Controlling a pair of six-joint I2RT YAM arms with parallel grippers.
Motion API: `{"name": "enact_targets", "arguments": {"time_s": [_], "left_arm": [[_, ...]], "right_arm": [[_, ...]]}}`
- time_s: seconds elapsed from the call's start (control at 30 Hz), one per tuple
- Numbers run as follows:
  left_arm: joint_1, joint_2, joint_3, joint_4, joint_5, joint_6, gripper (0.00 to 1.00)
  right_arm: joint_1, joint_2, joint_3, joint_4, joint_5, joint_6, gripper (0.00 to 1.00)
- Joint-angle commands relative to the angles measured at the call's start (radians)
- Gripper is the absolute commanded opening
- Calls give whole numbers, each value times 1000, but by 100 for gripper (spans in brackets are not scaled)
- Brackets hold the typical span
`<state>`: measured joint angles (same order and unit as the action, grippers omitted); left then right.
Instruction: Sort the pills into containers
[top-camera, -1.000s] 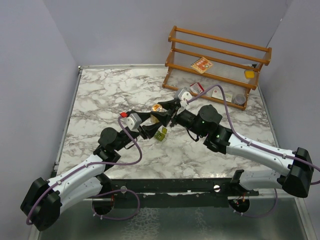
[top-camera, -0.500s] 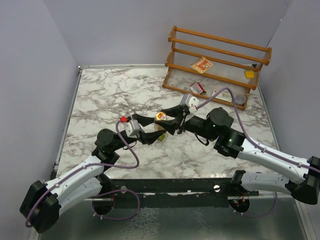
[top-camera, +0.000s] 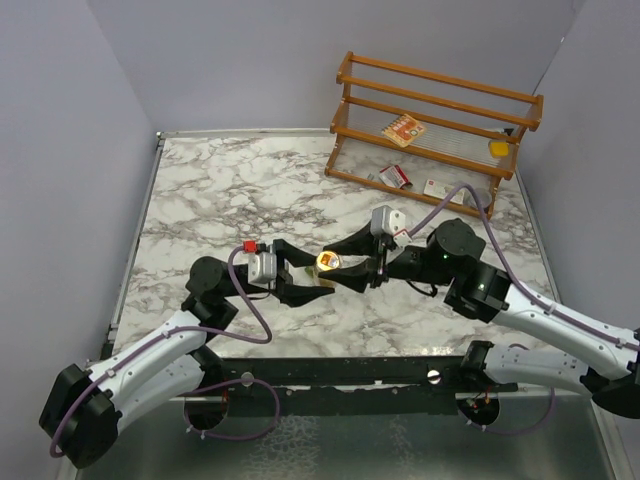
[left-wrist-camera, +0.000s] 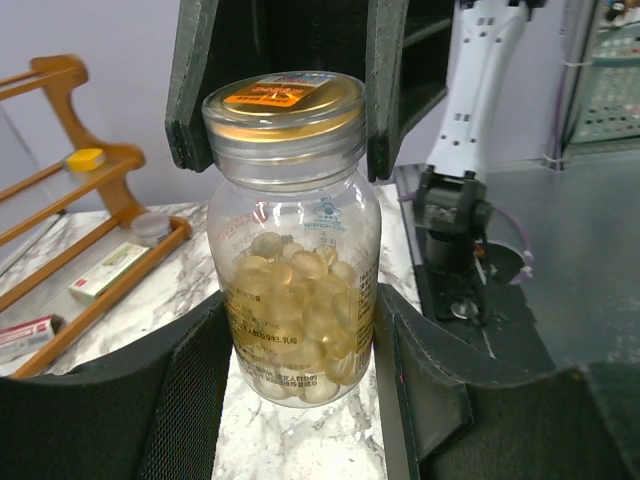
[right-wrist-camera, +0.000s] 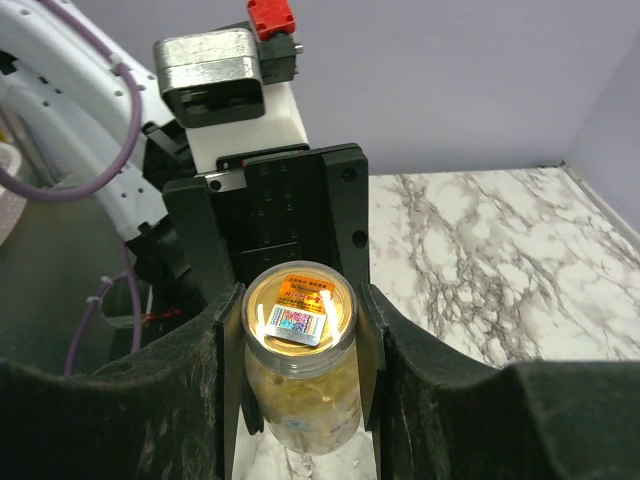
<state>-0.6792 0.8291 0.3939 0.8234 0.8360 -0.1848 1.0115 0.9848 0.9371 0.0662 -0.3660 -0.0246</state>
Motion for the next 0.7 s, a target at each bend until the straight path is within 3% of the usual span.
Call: {"name": "enact_targets", "arguments": {"time_s": [0.0,0.27,0.67], "left_arm": [[-24,-43,40,71,264,6,0],[-87,-31,75,82,369,-6,0],[-103,-1,75,83,333,5,0]], "right_arm": [[-8,-47,43,-37,-35,-43,1],[-9,-81,37,-64,-89,-85,1],[-8,-32,31,-9,-98,-79,1]]}}
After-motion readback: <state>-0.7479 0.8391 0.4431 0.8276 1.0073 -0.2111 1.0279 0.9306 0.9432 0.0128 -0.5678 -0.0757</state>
